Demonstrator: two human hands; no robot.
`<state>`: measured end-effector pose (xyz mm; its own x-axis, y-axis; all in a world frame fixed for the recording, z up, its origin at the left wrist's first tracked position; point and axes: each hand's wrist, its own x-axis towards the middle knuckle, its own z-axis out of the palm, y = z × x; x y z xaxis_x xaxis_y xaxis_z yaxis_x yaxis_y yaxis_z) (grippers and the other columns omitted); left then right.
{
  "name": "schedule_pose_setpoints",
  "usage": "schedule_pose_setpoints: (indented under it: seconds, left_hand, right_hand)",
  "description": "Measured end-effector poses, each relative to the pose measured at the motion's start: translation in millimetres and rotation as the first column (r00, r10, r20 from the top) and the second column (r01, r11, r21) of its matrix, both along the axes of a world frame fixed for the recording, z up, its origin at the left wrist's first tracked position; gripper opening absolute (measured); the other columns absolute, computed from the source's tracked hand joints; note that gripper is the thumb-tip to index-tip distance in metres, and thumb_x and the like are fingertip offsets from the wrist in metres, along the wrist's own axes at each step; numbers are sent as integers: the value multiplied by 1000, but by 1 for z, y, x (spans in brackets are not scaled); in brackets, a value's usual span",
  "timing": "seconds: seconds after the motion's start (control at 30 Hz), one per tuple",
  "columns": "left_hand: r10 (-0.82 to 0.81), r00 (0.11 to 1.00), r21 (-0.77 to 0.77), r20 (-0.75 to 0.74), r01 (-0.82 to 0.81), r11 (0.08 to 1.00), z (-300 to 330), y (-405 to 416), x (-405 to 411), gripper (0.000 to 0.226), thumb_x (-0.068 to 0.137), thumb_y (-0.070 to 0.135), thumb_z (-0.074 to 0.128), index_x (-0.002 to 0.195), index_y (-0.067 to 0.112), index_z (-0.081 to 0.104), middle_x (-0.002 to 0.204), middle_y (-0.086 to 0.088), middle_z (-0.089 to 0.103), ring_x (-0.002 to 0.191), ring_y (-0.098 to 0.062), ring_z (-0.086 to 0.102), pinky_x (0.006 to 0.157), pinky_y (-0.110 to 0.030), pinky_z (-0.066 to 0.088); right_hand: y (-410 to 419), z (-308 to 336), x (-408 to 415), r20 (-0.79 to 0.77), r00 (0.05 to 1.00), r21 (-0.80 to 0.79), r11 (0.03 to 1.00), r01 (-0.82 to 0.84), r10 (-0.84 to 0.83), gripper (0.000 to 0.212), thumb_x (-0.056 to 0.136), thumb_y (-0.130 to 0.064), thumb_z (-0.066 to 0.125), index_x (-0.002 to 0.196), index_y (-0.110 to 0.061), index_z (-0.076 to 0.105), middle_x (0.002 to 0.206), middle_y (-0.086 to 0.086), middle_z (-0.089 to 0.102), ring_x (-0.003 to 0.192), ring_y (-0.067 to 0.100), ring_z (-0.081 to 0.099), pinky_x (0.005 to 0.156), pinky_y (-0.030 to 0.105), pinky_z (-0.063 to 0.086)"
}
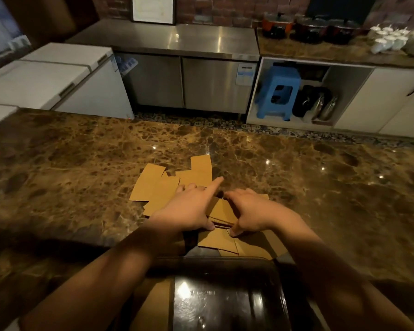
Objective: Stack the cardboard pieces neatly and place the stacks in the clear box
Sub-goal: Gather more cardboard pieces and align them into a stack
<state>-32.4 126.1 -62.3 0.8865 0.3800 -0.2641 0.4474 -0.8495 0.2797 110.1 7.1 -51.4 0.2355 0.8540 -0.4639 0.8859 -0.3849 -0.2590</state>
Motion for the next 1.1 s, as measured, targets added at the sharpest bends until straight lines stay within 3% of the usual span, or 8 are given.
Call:
schedule_pose_setpoints:
  seconds: [0.17,0.4,0.53,0.63,0.7,0.8,0.97,1.1]
  left_hand:
    - [-66,995,-1,79,67,998,4,-3,0,127,67,48,85,152,45,-10,145,-3,51,133,-27,40,113,-50,25]
    - [206,898,-351,388,-63,934,25,11,-8,131,61,39,91,141,69,-9,146,10,37,131,-9,37,100,-34,40]
    - [554,756,-774,349,-100,625,47,10,-14,117,51,65,86,146,56,18,132,16,50,117,-3,54,89,-26,48]
    - [691,699,-960,186,-19,278,53,-3,-12,73,68,46,83,132,32,53,121,4,70,112,-13,67,93,-38,55]
    - [756,650,-996,83,31,82,57,-14,-6,36,84,26,74,119,22,66,112,-2,75,104,-17,71,83,-36,59]
    - [867,485,-988,-117,29,-150,60,-20,3,22,93,9,58,110,15,71,104,-9,77,92,-23,74,75,-35,59]
    - [897,423,-954,-128,194,-228,63,-18,0,36,99,8,45,125,19,67,119,-12,72,104,-25,71,75,-37,58]
    - [895,427,-929,-129,265,-260,65,-17,-4,33,96,17,53,127,21,66,119,-14,72,106,-29,70,74,-41,60]
  right_hand:
    - [0,-4,-10,95,995,21,1000,-15,13,86,66,-54,81,136,-19,45,134,4,45,125,26,39,100,41,41]
    - [-10,15,6,-207,961,243,942,232,-183,75,61,-55,77,122,-32,42,109,-6,64,91,13,64,77,39,60]
    - [-11,34,6,-430,865,354,833,426,-259,71,59,-61,75,120,-42,43,110,-13,63,91,1,63,72,26,56]
    - [-3,45,-10,-513,817,399,771,497,-262,68,58,-62,77,117,-42,49,105,-19,63,91,-2,62,68,21,50]
    - [4,50,-25,-527,812,411,761,501,-250,70,52,-64,75,113,-42,49,100,-21,63,88,-5,60,67,20,47]
    - [10,56,-42,-587,785,387,782,488,-199,69,56,-58,77,117,-37,52,104,-18,65,93,-4,63,75,22,52]
    - [5,62,-42,-753,650,336,787,517,-105,59,80,-24,82,132,-28,55,116,-8,70,101,1,68,86,22,55]
    - [2,62,-36,-812,549,265,715,647,-196,43,80,-15,82,119,-21,63,108,0,72,97,15,71,78,29,59]
